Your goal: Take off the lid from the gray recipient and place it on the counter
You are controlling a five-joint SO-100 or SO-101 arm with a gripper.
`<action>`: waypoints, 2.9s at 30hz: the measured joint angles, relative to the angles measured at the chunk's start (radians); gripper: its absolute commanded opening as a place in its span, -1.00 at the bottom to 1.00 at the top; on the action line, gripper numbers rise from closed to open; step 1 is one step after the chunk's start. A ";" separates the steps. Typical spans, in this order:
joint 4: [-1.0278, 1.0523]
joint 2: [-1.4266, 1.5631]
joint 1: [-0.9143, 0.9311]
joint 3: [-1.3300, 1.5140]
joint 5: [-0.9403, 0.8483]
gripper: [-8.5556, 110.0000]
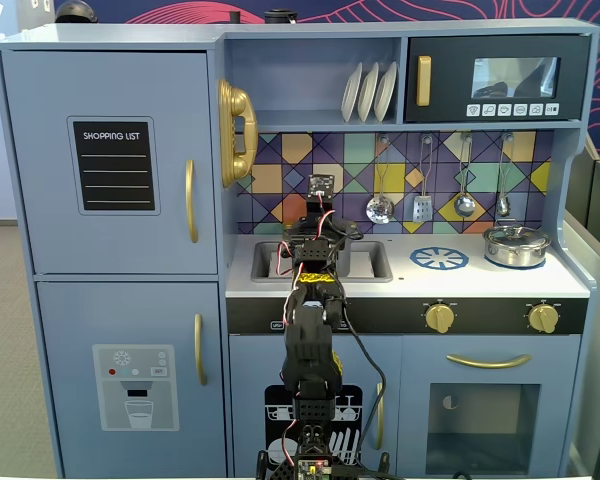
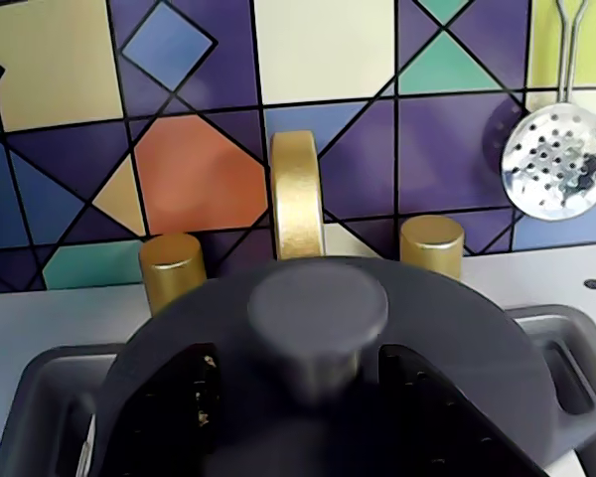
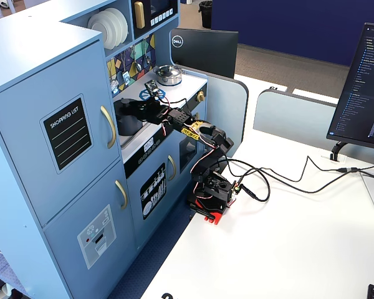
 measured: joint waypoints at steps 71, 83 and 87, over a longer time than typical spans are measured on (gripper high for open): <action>-0.494 -0.331 0.528 0.158 -0.015 -0.76; -0.554 -0.331 0.549 0.187 -0.023 -0.43; -0.554 -0.328 0.563 0.187 -0.023 -0.44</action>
